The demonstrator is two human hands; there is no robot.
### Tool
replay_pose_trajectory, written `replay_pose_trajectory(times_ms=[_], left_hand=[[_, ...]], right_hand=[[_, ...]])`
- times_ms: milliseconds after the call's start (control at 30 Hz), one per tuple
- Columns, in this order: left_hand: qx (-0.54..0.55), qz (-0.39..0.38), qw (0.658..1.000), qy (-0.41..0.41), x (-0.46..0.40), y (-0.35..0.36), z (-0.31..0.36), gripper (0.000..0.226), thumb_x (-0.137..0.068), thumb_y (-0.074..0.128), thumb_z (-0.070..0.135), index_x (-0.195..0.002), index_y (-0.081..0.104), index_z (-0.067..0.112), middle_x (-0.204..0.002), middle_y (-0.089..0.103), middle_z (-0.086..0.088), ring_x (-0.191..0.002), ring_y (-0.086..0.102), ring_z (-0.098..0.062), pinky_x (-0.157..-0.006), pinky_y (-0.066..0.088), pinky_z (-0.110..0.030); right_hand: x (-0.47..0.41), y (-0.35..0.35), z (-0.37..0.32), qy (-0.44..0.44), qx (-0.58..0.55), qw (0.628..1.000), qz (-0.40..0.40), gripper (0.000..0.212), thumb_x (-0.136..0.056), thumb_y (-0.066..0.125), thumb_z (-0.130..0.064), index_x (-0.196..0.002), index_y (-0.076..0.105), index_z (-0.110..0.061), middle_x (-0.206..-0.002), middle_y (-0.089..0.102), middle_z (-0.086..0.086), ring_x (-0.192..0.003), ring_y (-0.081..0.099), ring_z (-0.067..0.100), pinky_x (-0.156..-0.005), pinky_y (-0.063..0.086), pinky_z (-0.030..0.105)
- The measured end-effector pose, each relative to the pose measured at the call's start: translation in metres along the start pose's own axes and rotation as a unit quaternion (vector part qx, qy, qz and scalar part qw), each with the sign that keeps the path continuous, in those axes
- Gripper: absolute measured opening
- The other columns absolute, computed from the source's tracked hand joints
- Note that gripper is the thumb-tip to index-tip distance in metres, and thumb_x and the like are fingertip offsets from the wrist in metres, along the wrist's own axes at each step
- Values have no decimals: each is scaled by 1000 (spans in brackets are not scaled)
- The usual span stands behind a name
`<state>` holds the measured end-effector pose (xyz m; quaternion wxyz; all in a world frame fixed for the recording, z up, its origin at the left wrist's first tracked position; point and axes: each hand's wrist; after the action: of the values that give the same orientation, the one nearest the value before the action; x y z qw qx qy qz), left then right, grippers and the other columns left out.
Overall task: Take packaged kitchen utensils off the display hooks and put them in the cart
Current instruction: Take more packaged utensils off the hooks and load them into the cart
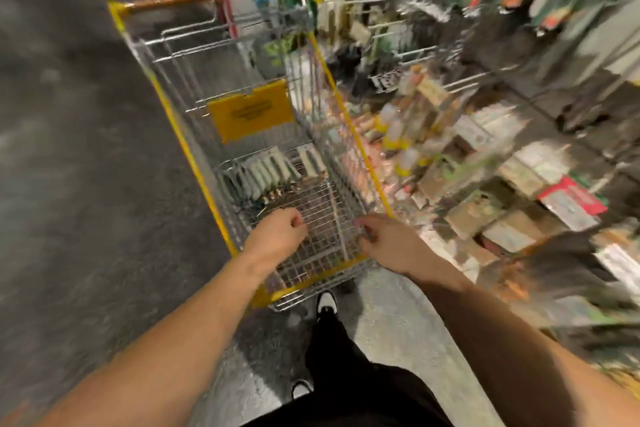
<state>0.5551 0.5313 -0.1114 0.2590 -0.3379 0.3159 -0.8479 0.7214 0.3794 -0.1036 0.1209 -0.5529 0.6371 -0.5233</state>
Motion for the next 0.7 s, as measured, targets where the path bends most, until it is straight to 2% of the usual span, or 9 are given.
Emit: replay_pose_trajectory(times_ms=[100, 200, 333, 400, 467, 500, 567, 633, 700], left_hand=[[-8, -24, 999, -23, -33, -5, -23, 24, -101, 49, 26, -100, 63, 7, -92, 64, -11, -88, 64, -32, -65, 39, -34], [-10, -26, 997, -77, -71, -10, -40, 19, -101, 45, 31, -103, 61, 21, -94, 64, 0, -79, 65, -21, -67, 51, -33], [-3, -28, 993, -117, -125, -14, -53, 17, -101, 47, 26, -101, 63, 18, -92, 71, -4, -71, 64, -18, -66, 53, -33], [-7, -36, 990, -133, -152, -15, -60, 19, -101, 47, 26, -106, 64, 17, -91, 70, -2, -71, 64, -16, -65, 54, -32], [-11, -49, 987, -150, -178, -14, -70, 21, -102, 47, 26, -113, 62, 16, -88, 67, 1, -63, 62, -11, -55, 54, -27], [-6, -52, 985, -162, -189, -12, -76, 23, -102, 46, 26, -116, 61, 15, -87, 66, 2, -59, 59, -10, -50, 52, -25], [9, -60, 981, -185, -211, -10, -87, 26, -103, 45, 26, -120, 61, 15, -88, 67, 2, -58, 57, -10, -51, 52, -26], [20, -73, 975, -209, -233, -7, -98, 27, -104, 43, 26, -120, 60, 14, -88, 66, 0, -61, 57, -11, -54, 52, -28], [13, -91, 969, -230, -256, -1, -110, 26, -105, 40, 24, -122, 57, 12, -87, 61, 1, -59, 53, -9, -45, 42, -21]], right_hand=[[-52, 16, -4, -17, -12, 999, -26, 40, -100, 55, -27, -138, 57, -12, -136, 58, 8, -125, 54, 25, -100, 38, 29], [-105, 27, -3, 8, -32, 997, -71, 40, -102, 52, -33, -138, 55, -18, -134, 58, 1, -107, 59, 18, -91, 46, 31], [-174, 30, -1, 21, -40, 995, -94, 32, -102, 52, -30, -130, 59, -16, -124, 65, 5, -98, 62, 19, -87, 51, 33], [-208, 34, 2, 27, -47, 992, -111, 32, -102, 52, -28, -131, 58, -15, -117, 65, 3, -83, 63, 14, -72, 51, 27], [-239, 38, 5, 45, -64, 989, -124, 35, -102, 53, -27, -134, 55, -13, -110, 63, 2, -70, 63, 10, -60, 52, 23], [-254, 41, 6, 59, -69, 987, -132, 36, -102, 53, -27, -135, 55, -12, -110, 63, 3, -70, 64, 10, -62, 56, 26], [-283, 49, 8, 82, -80, 983, -145, 36, -102, 52, -25, -134, 54, -8, -112, 65, 7, -74, 65, 13, -71, 59, 31], [-310, 60, 11, 104, -99, 978, -153, 37, -102, 52, -24, -134, 54, -6, -109, 64, 7, -76, 66, 15, -71, 59, 29], [-335, 73, 13, 125, -106, 973, -164, 39, -102, 53, -26, -136, 52, -8, -106, 62, 4, -78, 66, 15, -68, 59, 28]])
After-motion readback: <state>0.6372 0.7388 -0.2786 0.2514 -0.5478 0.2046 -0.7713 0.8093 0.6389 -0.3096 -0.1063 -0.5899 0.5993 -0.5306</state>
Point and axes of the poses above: each hand's wrist, its own x-axis away from the middle knuckle, its own y-axis out of the palm, z = x × y
